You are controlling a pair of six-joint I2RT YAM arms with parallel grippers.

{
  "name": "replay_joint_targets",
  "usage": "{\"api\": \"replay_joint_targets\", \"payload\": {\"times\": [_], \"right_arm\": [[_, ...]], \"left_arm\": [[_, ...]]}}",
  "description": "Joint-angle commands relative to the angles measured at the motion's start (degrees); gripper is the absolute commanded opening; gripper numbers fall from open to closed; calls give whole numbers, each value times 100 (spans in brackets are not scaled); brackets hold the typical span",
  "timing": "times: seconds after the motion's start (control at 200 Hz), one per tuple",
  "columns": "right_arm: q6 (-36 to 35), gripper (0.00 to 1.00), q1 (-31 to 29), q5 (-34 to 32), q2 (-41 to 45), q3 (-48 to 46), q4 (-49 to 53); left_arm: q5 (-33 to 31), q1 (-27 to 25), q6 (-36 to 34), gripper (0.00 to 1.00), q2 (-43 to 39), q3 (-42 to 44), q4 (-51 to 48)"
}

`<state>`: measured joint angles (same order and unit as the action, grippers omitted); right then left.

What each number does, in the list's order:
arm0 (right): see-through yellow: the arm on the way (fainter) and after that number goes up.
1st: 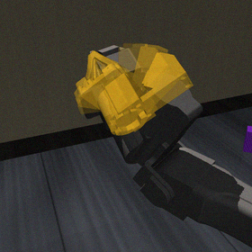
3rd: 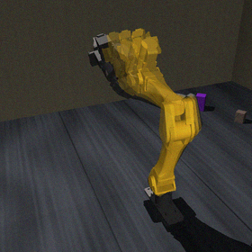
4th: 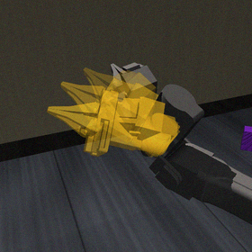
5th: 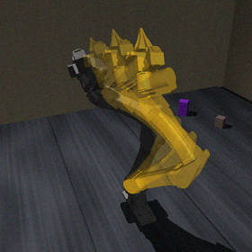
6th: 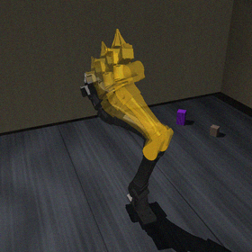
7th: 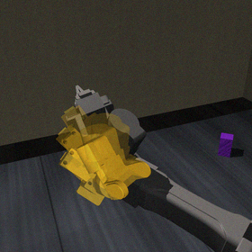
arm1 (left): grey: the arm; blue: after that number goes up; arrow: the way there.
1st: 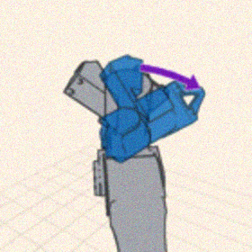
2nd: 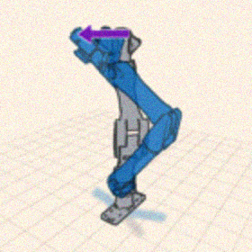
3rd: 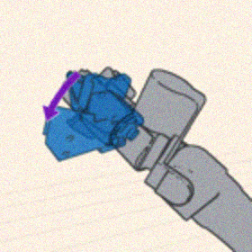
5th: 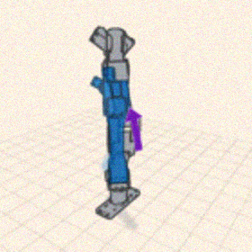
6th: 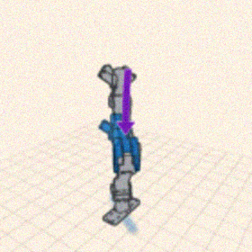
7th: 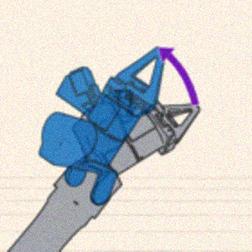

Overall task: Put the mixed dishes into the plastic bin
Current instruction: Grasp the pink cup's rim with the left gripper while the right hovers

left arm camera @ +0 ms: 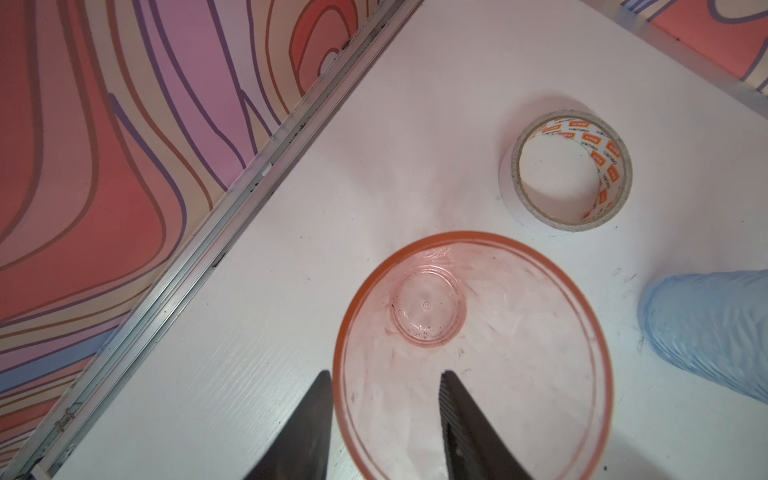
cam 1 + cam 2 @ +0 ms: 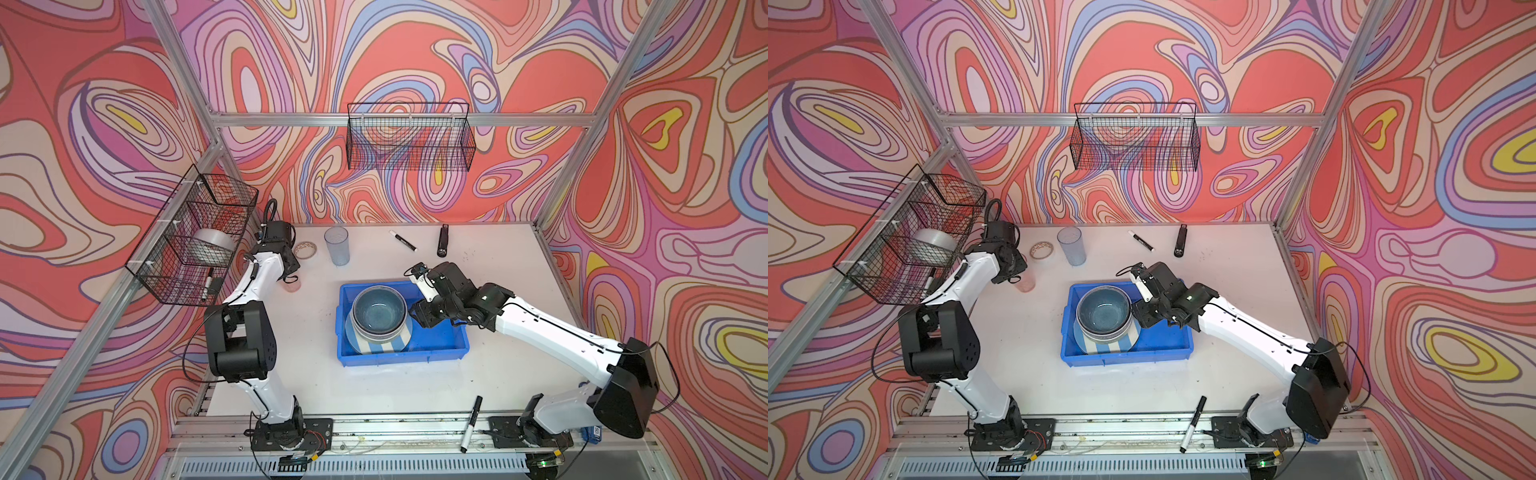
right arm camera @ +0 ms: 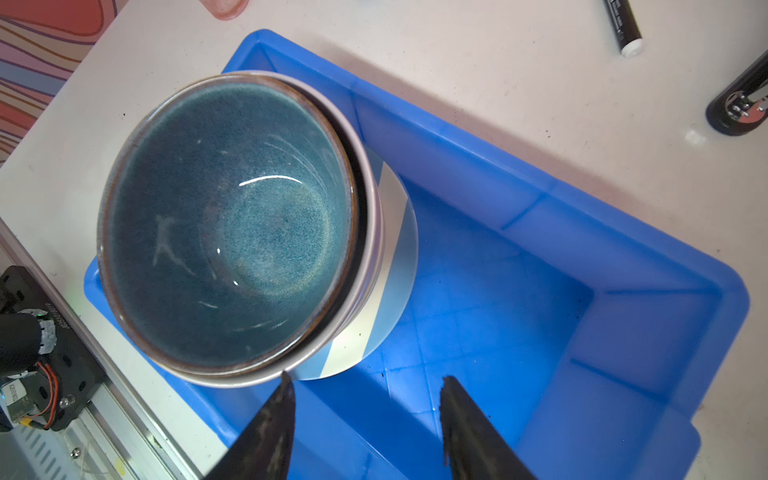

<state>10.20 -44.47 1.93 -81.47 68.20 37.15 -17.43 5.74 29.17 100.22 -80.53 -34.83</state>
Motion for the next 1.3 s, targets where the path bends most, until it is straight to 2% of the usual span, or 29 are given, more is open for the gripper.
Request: {"api": "replay_joint_targets", "payload": {"times": [0.0,0.13,0.316,0.671,0.917,1.157,1.297], "right_arm": [[36,58,36,-154,191,-32,107],[35,58,45,-193,245,-27,142],[53,57,43,-232,289,-40,164],[94,57,53,-281,352,-79,183],[122,58,66,-371,426,-45,219],[136,58,62,-460,514,42,186],[123,57,61,-381,555,91,72]], "left_arm": [[47,50,15,41,110,-68,31],[72,50,-33,38,120,-68,25],[208,50,-78,20,127,-94,-6],[297,50,-113,0,51,-80,-49],[592,50,-183,0,-137,-122,-261],[1144,20,-236,0,-761,5,-438],[1216,-127,-304,0,-1190,112,-591]]}}
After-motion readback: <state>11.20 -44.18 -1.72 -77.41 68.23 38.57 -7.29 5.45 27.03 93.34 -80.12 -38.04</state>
